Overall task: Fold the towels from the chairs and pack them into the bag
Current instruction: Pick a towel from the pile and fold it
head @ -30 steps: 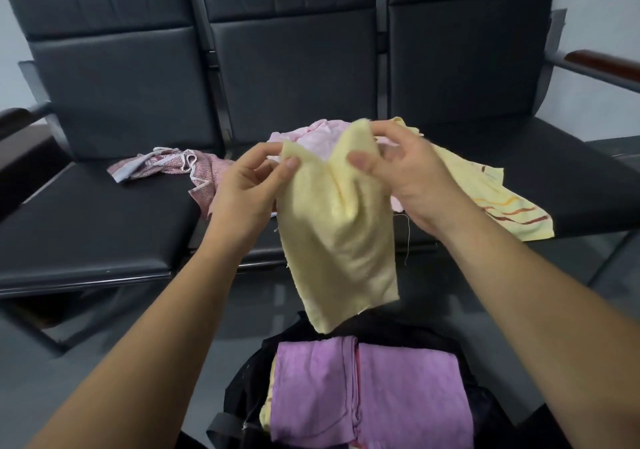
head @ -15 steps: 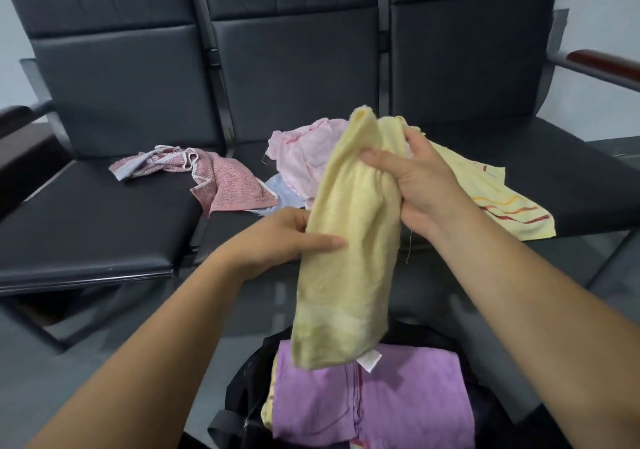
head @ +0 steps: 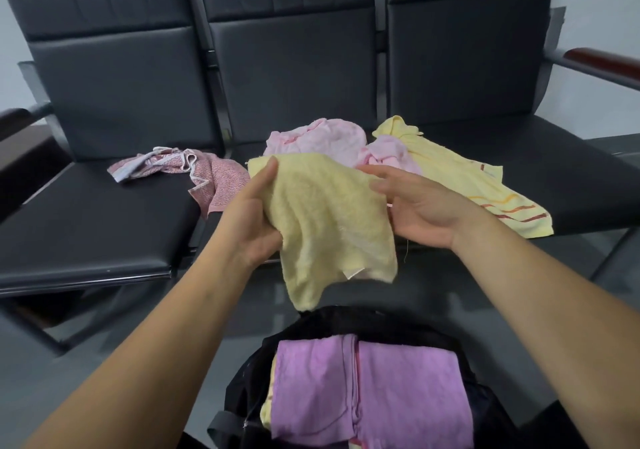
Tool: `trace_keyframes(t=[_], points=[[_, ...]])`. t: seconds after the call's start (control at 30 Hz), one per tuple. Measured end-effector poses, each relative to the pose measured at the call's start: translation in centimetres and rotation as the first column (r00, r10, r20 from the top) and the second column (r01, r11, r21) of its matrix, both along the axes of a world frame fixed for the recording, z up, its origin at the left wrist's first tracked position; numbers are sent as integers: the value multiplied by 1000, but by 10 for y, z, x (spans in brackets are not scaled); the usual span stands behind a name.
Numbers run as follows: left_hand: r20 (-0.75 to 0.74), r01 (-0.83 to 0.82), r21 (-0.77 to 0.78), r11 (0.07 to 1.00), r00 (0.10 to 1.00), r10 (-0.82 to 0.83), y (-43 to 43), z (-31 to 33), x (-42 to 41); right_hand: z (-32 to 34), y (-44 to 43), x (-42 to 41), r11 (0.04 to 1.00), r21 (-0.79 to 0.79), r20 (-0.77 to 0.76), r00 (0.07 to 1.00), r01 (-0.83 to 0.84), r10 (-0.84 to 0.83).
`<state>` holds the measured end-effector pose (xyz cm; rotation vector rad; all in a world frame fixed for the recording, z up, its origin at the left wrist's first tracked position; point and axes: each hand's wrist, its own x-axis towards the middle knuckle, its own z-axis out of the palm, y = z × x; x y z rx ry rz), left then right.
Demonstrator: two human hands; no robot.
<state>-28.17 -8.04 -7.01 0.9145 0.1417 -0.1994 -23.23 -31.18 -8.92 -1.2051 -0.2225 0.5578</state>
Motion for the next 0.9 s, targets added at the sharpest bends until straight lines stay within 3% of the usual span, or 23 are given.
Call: trace_keyframes(t=[0.1, 0.23, 0.33, 0.43, 0.5, 0.6, 0.73, 0.8, 0.9], points=[[27, 20, 114, 993, 999, -23, 4, -1, 1, -5, 2, 0, 991, -39, 60, 990, 128, -125], [99, 69, 502, 862, 986, -136, 17, -14, 5, -2, 0, 2, 934, -4, 152, 923, 357, -353], [58, 79, 589, 804, 988, -140, 20, -20, 7, -1, -3, -2, 891, -106, 302, 868, 441, -394], [62, 42, 664, 746, 992, -111, 16, -23, 9, -4, -6, -4, 847, -176, 345, 837, 502, -425], [58, 11, 671, 741, 996, -67, 12, -26, 10, -10, -10, -4, 818, -240, 351, 833, 522, -429], [-5, 29, 594, 804, 999, -32, 4, -27, 8, -18, -17, -7, 792, -286, 320, 833, 540, -452], [-44, 128, 415, 901, 992, -120, -8, -27, 1, -12, -31, -24, 901, -258, 217, 929, 350, -299], [3, 189, 413, 891, 978, -209, -11, -29, -3, -7, -39, -35, 814, -467, 345, 919, 345, -192], [45, 186, 486, 854, 970, -237, -20, -36, -9, -9, -54, -44, 507, -696, 570, 821, 509, -42]])
